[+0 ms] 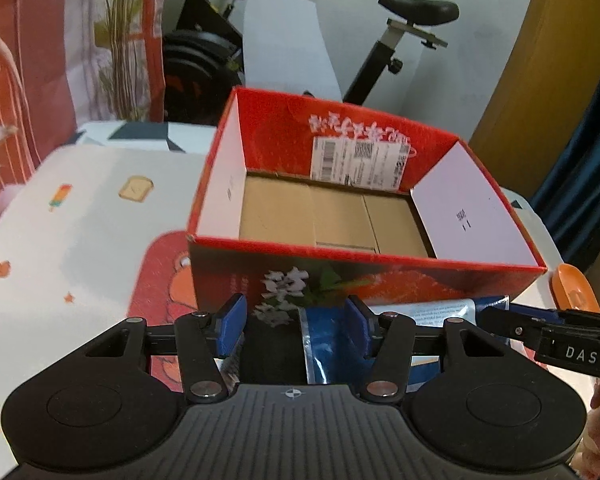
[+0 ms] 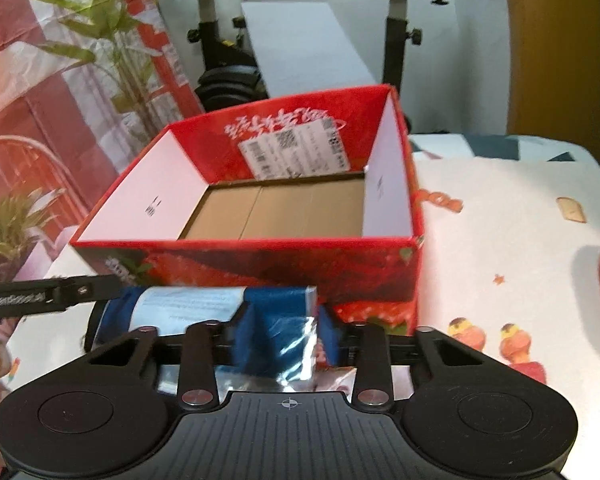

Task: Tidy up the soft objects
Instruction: 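Lower the right tool to the blue-and-white package and close on it, then lift the blue package with the right tool toward the red box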

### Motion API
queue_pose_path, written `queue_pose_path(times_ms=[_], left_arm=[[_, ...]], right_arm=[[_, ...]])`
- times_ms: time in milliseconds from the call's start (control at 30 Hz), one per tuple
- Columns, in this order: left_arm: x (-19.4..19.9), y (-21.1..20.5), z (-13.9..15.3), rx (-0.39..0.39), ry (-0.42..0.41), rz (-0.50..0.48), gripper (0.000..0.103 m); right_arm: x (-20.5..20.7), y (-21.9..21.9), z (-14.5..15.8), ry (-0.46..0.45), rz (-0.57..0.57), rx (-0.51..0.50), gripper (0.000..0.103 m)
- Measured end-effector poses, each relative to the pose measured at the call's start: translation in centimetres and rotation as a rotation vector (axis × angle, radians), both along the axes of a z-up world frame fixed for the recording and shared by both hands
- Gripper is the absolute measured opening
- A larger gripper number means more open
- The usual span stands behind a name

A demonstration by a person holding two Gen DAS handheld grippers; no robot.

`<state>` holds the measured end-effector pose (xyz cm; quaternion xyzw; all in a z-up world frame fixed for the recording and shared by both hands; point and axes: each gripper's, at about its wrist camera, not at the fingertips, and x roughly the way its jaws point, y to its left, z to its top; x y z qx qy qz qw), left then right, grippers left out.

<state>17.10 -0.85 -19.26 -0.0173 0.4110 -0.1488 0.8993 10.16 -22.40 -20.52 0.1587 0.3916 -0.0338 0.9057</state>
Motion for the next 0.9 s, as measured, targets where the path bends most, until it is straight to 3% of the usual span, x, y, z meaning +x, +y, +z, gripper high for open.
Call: queue_pose_path(times_ms=[133, 267, 533, 667, 900], left_arm=[[0.9, 0.0, -0.9, -0.022, 0.048, -0.010, 0.057], [1.7, -0.1, -1.7, -0.012, 0.083, -0.029, 0.057], [3.3, 0.9, -2.3, -0.113, 0.179, -0.011, 0.058], [4.1, 1.5, -2.8, -0.163, 0.214, 0.007, 0.058], [3.8, 0.7, -3.0, -0.177, 0.244, -0.003, 0.058]], right_arm=[[-0.1, 0.0, -0.7, 0.023, 0.009, 0.022, 0.031], [0.1, -0.6, -1.1, 0.030, 0.010, 0.072, 0.037], [1.0, -1.6, -0.8, 0.008, -0.002, 0.139, 0.042], [1.3, -1.3, -0.7, 0.012, 0.013, 0.139, 0.037], [1.4, -1.6, -0.6, 0.029, 0.011, 0.160, 0.032]])
